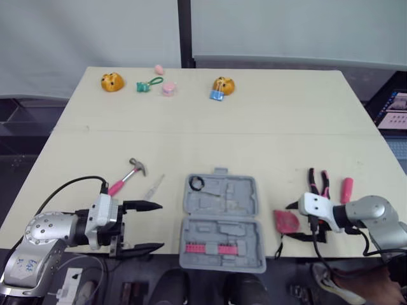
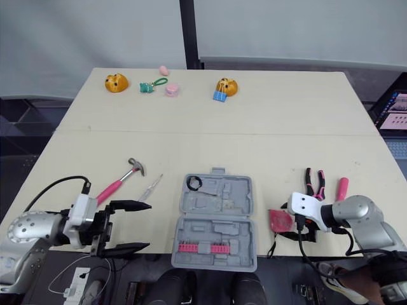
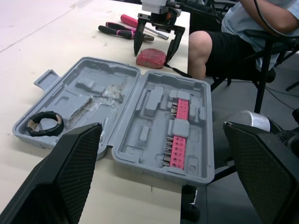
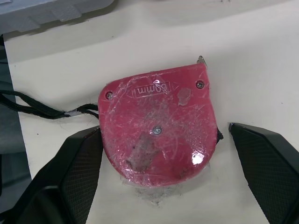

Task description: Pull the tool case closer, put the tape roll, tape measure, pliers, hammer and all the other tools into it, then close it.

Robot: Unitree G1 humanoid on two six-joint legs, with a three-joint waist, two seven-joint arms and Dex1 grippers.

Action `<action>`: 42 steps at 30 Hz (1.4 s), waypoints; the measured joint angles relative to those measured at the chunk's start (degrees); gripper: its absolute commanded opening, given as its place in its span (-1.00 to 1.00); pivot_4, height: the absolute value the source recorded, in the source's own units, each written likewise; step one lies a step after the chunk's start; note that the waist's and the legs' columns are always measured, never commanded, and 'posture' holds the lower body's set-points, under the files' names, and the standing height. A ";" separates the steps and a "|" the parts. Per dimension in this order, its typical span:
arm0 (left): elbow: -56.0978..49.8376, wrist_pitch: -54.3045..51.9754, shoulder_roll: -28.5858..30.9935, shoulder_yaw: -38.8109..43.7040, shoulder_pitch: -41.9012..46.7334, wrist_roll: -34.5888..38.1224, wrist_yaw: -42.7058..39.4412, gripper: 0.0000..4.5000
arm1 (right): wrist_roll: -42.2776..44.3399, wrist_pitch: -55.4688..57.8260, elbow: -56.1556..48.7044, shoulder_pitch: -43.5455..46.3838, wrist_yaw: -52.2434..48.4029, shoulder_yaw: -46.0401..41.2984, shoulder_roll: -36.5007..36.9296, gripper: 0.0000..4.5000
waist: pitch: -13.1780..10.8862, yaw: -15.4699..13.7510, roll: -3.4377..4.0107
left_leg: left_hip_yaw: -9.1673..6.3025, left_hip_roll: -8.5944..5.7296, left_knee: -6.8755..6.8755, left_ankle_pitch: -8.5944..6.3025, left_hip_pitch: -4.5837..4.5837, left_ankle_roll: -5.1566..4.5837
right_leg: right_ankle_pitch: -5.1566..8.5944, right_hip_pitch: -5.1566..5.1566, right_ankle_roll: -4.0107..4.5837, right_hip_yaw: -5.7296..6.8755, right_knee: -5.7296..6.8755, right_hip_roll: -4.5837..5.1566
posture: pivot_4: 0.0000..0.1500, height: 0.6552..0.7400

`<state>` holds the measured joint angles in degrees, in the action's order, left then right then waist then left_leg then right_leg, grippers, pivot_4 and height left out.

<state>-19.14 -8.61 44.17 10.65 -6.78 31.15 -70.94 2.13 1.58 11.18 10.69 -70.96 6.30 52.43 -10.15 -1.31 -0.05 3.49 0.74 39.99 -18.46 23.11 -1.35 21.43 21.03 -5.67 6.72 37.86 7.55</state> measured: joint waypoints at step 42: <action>6.77 3.65 -3.45 -4.97 8.49 -3.15 1.92 1.00 | -6.42 44.81 -22.22 33.09 -4.18 18.06 5.98 0.33 | 0.02 1.34 0.12 | 0.01 0.01 0.02 0.02 0.17 0.05 | 0.02 0.27 0.04 -0.03 0.14 0.01 | 1.00 -0.71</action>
<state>-12.37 -4.96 40.72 5.68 1.71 28.00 -69.01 -4.29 46.40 -11.03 43.79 -75.15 24.36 58.41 -10.13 0.03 0.07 3.50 0.75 40.01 -18.44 23.28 -1.30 21.45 21.31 -5.64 6.69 38.00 7.56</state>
